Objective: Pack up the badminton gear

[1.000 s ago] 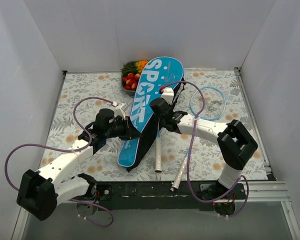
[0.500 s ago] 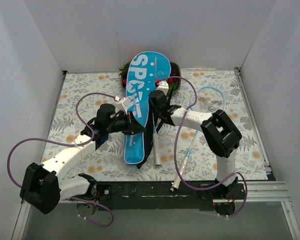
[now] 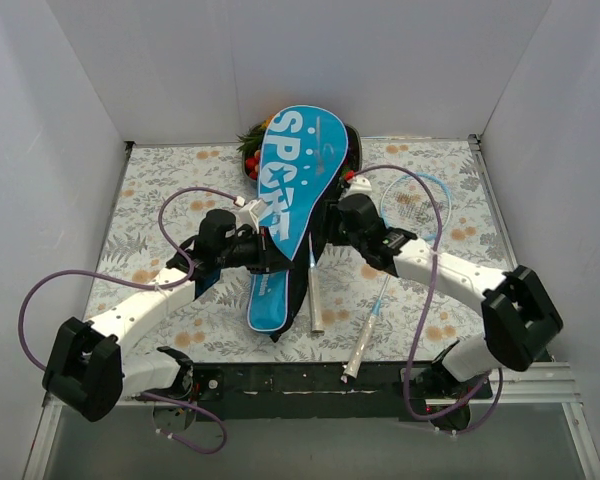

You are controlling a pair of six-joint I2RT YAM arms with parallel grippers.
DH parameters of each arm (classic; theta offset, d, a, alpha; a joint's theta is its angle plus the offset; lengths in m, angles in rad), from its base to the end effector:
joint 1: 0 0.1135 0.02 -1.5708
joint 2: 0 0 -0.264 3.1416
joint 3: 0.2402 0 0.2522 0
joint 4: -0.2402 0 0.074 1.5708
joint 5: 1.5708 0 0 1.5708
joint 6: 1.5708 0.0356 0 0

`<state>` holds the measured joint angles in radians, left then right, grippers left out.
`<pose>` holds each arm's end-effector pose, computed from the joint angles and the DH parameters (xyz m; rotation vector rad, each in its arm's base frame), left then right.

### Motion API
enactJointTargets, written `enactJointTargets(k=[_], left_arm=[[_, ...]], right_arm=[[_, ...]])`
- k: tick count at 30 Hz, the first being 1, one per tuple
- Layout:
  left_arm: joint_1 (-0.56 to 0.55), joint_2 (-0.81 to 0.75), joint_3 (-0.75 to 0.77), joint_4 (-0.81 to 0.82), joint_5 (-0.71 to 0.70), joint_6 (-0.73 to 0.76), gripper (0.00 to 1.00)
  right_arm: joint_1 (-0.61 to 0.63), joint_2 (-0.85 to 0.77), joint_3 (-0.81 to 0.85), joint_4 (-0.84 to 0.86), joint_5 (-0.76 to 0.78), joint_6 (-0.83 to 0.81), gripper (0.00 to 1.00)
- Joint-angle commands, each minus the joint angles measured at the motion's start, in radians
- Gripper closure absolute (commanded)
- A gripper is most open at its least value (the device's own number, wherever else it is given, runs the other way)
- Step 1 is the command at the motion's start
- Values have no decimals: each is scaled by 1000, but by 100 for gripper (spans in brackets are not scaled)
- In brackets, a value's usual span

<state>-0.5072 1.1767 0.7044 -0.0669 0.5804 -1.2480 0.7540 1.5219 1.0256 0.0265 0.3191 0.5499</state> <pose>0.2118 -0.1400 0.2460 -0.4999 2.4330 -1.5354 0.2607 0.2295 0.2645 -0.0074 2.0514 0.4991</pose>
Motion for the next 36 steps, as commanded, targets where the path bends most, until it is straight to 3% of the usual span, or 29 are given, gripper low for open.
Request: enactJointTargets(k=[1,6,13,26,36], left_arm=[[-2,6,4,32,-31,33,100],[-1,8,1,29,-56,45,100],[-1,26,-22,61,-63,38,100],[-1,29,-25,90,-54,36,100],[-1,26,-28,95,-42,47,100]], right_arm=[[2,-161,-157,-94,-177,25,42],[16,-272,-347,-79,-340,68,44],[41,-368,-561,119,-528,169,44],[51,-385,-852,588,-575,324,40],[53,-238,-868,796,-548,338,38]])
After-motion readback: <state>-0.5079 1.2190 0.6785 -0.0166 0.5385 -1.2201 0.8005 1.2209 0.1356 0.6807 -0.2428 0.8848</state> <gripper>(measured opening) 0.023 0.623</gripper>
